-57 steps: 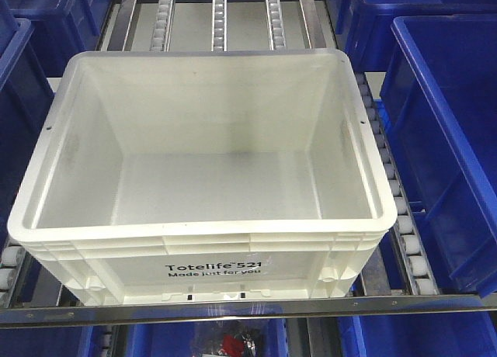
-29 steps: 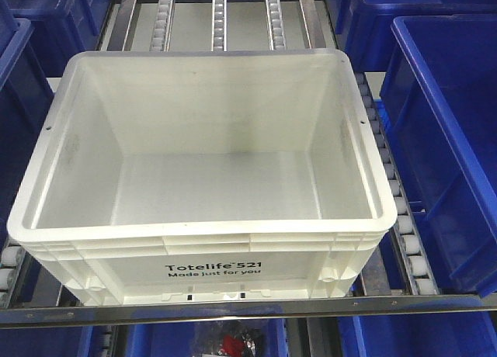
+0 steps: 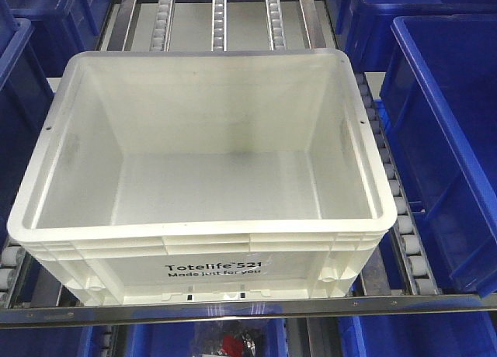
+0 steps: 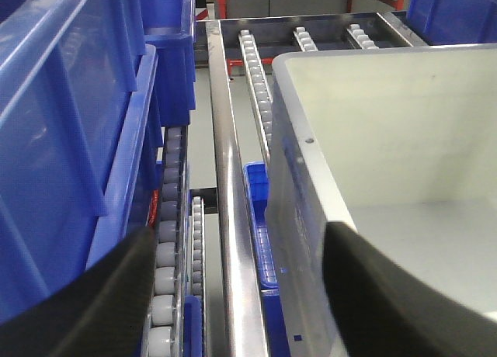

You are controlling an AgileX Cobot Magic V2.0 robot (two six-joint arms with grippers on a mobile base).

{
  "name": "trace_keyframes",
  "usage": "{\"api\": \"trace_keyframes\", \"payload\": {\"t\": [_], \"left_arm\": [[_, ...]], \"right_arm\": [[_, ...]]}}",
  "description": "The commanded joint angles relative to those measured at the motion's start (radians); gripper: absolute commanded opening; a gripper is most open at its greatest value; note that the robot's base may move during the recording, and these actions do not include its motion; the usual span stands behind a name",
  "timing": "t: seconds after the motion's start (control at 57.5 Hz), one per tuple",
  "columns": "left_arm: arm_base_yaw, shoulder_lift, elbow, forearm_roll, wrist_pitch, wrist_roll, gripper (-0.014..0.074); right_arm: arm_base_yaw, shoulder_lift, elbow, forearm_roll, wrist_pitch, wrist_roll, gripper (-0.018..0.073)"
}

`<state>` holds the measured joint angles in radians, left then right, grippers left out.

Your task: Move bin from left to right shelf

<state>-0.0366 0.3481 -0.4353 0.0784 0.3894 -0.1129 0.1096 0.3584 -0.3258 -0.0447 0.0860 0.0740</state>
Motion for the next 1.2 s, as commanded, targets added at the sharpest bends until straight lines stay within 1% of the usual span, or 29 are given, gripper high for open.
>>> {"api": "trace_keyframes", "payload": {"t": [0.0,0.104,0.157,0.261,0.383,0.453,0.557,0.679,0.888,1.027,1.079,1.184], "left_arm": [[-0.019,0.013,-0.035,-0.007,-0.061,-0.001,0.0514],[-0.057,0.013,-0.037,-0.007,-0.028,-0.001,0.0514],[-0.076,0.017,-0.044,-0.007,-0.011,-0.001,0.0514],[-0.116,0.057,-0.09,-0.007,0.036,-0.001,0.0514],[-0.174,0.152,-0.185,-0.015,0.098,-0.001,0.0514],[-0.193,0.215,-0.243,-0.016,0.14,-0.001,0.0514],[-0.193,0.33,-0.32,-0.019,0.199,-0.002,0.0514],[-0.193,0.461,-0.402,-0.032,0.226,-0.002,0.0514],[-0.193,0.67,-0.555,-0.027,0.28,-0.002,0.0514],[-0.193,0.786,-0.638,-0.023,0.301,-0.005,0.0514],[-0.193,0.822,-0.67,-0.021,0.319,-0.018,0.0514],[-0.193,0.889,-0.727,0.014,0.349,-0.073,0.0514]], "right_arm": [[0.001,0.012,-0.034,0.003,-0.076,-0.01,0.0512],[0.001,0.012,-0.034,0.034,-0.069,0.021,0.0512],[0.011,0.012,-0.035,0.036,-0.06,0.02,0.0512],[0.055,0.044,-0.063,0.036,-0.006,0.02,0.0512],[0.13,0.134,-0.143,0.026,0.061,0.016,0.0512],[0.162,0.192,-0.197,0.013,0.086,0.016,0.0512],[0.182,0.299,-0.272,0.017,0.116,0.017,0.0512],[0.181,0.429,-0.375,0.051,0.16,0.02,0.0512],[0.181,0.665,-0.59,0.058,0.329,0.016,0.0512],[0.181,0.791,-0.706,0.058,0.404,0.016,0.0512],[0.181,0.826,-0.748,0.059,0.428,0.016,0.0512],[0.181,0.892,-0.818,0.063,0.472,0.016,0.0512]]}}
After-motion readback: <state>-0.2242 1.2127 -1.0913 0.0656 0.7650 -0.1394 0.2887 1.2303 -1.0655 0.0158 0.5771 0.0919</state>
